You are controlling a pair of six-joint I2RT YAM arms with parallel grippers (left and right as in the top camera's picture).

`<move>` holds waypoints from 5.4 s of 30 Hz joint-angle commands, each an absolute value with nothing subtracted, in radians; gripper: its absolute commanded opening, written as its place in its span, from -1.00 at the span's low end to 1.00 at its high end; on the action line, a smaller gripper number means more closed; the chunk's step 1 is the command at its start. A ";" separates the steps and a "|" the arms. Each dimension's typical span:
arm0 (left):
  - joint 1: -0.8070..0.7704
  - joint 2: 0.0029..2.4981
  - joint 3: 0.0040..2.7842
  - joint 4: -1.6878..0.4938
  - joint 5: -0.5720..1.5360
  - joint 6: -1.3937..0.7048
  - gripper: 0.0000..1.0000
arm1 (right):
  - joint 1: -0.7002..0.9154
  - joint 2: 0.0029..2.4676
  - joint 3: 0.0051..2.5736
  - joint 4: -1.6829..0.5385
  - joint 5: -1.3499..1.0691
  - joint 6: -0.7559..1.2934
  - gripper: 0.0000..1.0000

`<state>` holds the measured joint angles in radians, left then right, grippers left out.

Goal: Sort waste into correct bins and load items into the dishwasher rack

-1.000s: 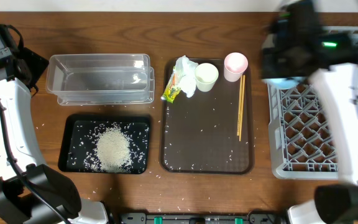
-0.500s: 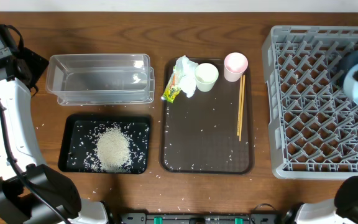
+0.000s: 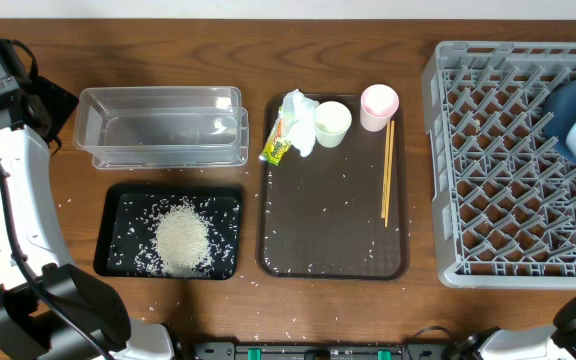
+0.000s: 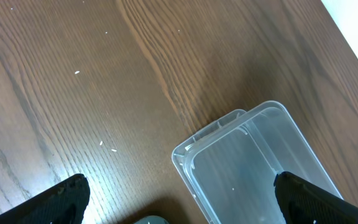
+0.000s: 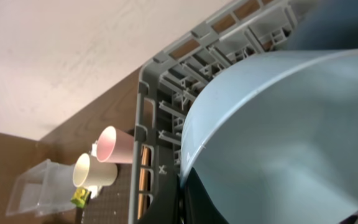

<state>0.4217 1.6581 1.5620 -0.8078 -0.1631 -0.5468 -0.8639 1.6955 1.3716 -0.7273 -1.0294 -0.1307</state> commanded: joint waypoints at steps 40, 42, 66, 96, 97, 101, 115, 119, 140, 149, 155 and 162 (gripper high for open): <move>0.422 1.645 1.562 -0.811 -0.168 -0.552 0.95 | -0.960 1.702 1.151 -0.518 -1.021 -0.109 -0.98; 0.422 1.645 1.562 -0.810 -0.168 -0.552 0.95 | -0.966 1.702 1.151 -0.520 -1.021 -0.109 -0.98; 0.422 1.645 1.562 -0.811 -0.168 -0.552 0.95 | -0.980 1.702 1.151 -0.347 -1.267 -0.015 -0.98; 0.422 1.645 1.562 -0.811 -0.168 -0.552 0.95 | -0.838 1.702 1.150 -0.353 -1.009 -0.043 -0.98; 0.422 1.645 1.562 -0.810 -0.168 -0.552 0.95 | -0.838 1.702 1.150 -0.364 -1.009 -0.054 -0.98; 0.422 1.645 1.562 -0.811 -0.168 -0.552 0.95 | -0.839 1.702 1.150 -0.413 -0.961 -0.062 -0.98; 0.422 1.645 1.562 -0.811 -0.168 -0.552 0.95 | -0.930 1.667 1.150 -0.535 -0.932 -0.012 -0.63; 0.422 1.645 1.562 -0.811 -0.168 -0.552 0.96 | -0.945 1.619 1.150 -0.588 -0.932 -0.012 -0.17; 0.422 1.645 1.562 -0.811 -0.168 -0.552 0.95 | -0.941 1.272 1.150 -0.664 -0.896 0.135 0.27; 0.422 1.645 1.562 -0.811 -0.168 -0.552 0.95 | -0.901 1.276 1.150 -0.673 -0.732 0.165 0.22; 0.422 1.645 1.562 -0.811 -0.168 -0.552 0.96 | -0.820 1.332 1.150 -0.671 -0.551 0.182 0.18; 0.422 1.645 1.562 -0.811 -0.168 -0.552 0.96 | -0.711 1.475 1.150 -0.647 -0.309 0.258 -0.73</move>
